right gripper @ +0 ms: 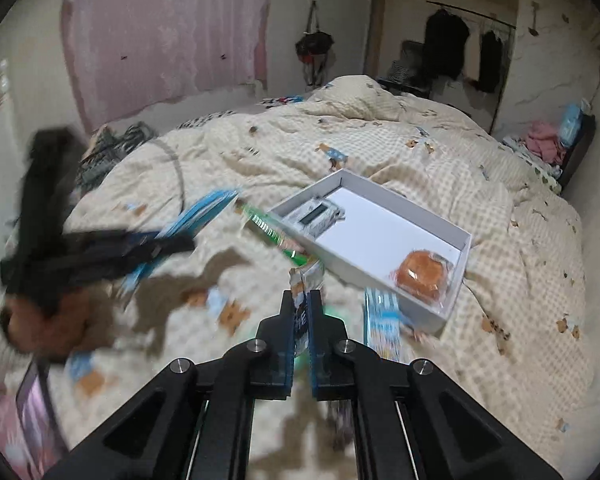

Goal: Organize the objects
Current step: 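Hold the blue stick in the left tool while the right tool grasps the orange snack bar, then carry both held snack bars toward the white box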

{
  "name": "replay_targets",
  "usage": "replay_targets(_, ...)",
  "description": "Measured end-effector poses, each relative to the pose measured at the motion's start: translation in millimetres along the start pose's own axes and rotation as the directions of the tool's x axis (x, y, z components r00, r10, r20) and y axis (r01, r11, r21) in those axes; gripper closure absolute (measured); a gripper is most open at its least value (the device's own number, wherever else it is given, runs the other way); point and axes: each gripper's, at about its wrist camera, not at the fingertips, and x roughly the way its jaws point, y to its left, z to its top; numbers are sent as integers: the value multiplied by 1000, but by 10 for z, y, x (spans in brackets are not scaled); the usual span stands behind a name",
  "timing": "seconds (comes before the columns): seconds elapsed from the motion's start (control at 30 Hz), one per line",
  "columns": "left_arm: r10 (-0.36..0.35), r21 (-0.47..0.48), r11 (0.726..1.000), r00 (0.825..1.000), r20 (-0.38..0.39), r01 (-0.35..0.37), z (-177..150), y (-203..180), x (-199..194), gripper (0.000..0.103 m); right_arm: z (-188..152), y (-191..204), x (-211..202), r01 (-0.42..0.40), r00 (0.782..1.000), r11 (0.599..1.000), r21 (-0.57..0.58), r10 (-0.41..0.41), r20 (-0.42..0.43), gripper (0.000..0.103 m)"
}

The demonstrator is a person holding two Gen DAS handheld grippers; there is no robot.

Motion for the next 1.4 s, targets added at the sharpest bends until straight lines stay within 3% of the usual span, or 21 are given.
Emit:
replay_targets(0.1, 0, 1, 1000, 1000, -1, 0, -2, -4, 2, 75, -191, 116, -154, 34, 999, 995, -93, -36, -25, 97)
replay_targets(0.3, 2, 1, 1000, 1000, -11, -2, -9, -11, 23, 75, -445, 202, -195, -6, 995, 986, -166, -10, -99, 96)
replay_targets(0.33, 3, 1, 1000, 1000, -12, -3, -12, -10, 25, 75, -452, 188, -196, -29, 995, 988, -153, 13, -104, 86)
replay_targets(0.43, 4, -2, 1000, 1000, -13, -4, -12, -7, 28, 75, -448, 105, -226, -95, 992, 993, -70, 88, -95, 35)
replay_targets(0.57, 5, -4, 1000, 1000, -16, -5, -12, -3, 32, 75, -366, -7, -229, -176, 982, 982, 64, 180, -52, 35)
replay_targets(0.77, -37, 57, 998, 999, -15, 37, -30, -104, 9, 75, -203, -107, 54, -134, 988, 979, 151, 144, -60, 36)
replay_targets(0.8, -44, 94, 995, 999, -1, 44, -41, -171, -26, 74, -185, -109, 125, -128, 988, 981, 146, 139, -69, 38)
replay_targets(0.83, -45, 122, 992, 999, 6, 44, -51, -220, -47, 74, -171, -108, 190, -122, 988, 982, 142, 134, -79, 50)
replay_targets(0.87, -46, 149, 988, 999, 10, 44, -62, -268, -60, 74, -162, -102, 246, -115, 987, 983, 140, 129, -92, 54)
replay_targets(1.03, -22, 253, 967, 1000, -8, 23, -115, -456, -28, 74, -123, -66, 518, -86, 985, 990, 109, 101, -142, 54)
replay_targets(1.1, -10, 254, 967, 1000, -23, 16, -125, -460, 7, 74, -143, -67, 605, -67, 981, 993, 99, 84, -177, 73)
replay_targets(1.13, -8, 251, 968, 1000, -30, 16, -124, -454, 22, 74, -151, -69, 617, -58, 980, 993, 98, 75, -182, 74)
replay_targets(1.27, 0, 238, 971, 998, -71, 16, -117, -419, 97, 73, -142, -61, 438, -26, 993, 994, 102, 38, -115, 75)
replay_targets(1.4, 25, 255, 967, 990, -137, 11, -158, -440, 216, 69, -179, -62, 157, -40, 999, 987, 155, 39, 11, 75)
